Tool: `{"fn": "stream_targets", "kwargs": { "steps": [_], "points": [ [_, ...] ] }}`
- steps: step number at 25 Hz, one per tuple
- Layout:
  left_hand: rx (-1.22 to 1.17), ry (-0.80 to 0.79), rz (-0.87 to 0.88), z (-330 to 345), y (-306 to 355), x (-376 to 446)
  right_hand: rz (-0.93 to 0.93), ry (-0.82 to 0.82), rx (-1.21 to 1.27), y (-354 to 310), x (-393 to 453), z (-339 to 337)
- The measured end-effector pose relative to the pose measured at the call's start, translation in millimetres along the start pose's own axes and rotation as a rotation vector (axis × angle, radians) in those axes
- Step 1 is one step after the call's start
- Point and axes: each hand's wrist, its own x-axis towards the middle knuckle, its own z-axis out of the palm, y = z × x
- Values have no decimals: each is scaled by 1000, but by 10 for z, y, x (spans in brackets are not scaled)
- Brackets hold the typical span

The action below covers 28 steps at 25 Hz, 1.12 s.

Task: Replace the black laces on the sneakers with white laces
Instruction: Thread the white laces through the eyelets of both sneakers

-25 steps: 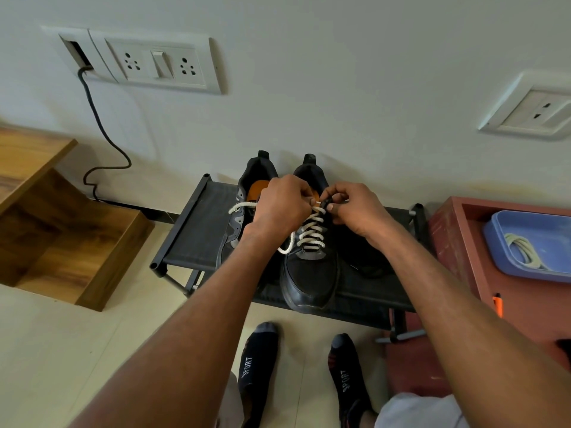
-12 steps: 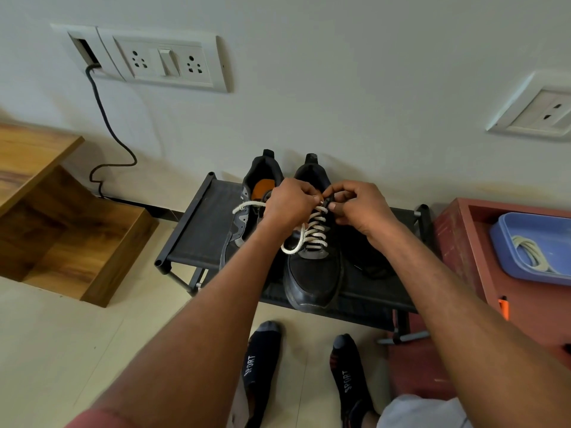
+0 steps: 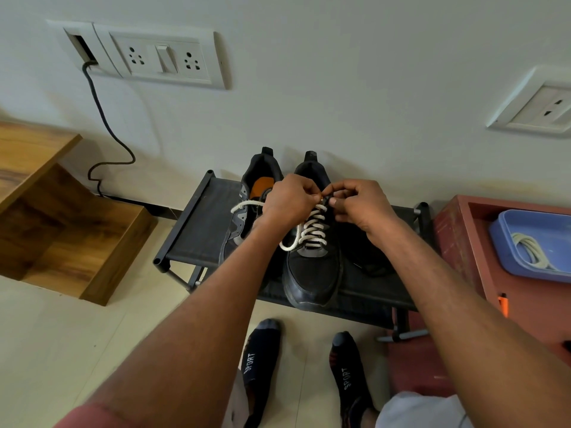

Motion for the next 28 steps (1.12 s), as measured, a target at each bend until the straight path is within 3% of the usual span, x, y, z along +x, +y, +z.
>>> {"fn": "stream_targets", "kwargs": {
  "steps": [4,8,18,24,28],
  "points": [
    [-134,18,-77,49,10,22,-29,50,-13,10,-24,50],
    [-121,46,-139,55,25,49,35,85,25,19,11,49],
    [-259,4,-154,93,23,10,84,125,56,51,56,57],
    [-243,-90,-75,-35,51,-60,136,95,54,-8,63,24],
    [73,-59,155,-89,22,-114,128,-9,-29,-125,33,-94]
  ]
}}
